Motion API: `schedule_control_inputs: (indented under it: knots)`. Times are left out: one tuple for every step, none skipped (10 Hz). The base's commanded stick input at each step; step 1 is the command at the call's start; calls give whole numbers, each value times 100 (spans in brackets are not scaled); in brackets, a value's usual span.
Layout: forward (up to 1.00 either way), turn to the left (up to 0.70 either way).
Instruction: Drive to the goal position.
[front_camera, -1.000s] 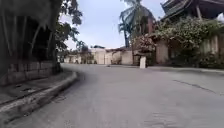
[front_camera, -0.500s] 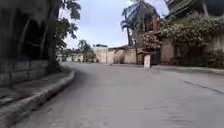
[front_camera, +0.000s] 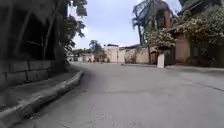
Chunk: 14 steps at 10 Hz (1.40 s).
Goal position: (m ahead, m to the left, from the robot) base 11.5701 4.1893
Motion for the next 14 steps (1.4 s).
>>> schedule_control_inputs:
  knots:
    - [100, 0]
    - [100, 0]
    - [100, 0]
    - [100, 0]
    - [100, 8]
    - [100, 28]
    - [100, 7]
    - [100, -5]
    - [100, -12]
    - [100, -37]
    - [100, -29]
    - [100, 0]
    - [100, 0]
    - [100, 0]
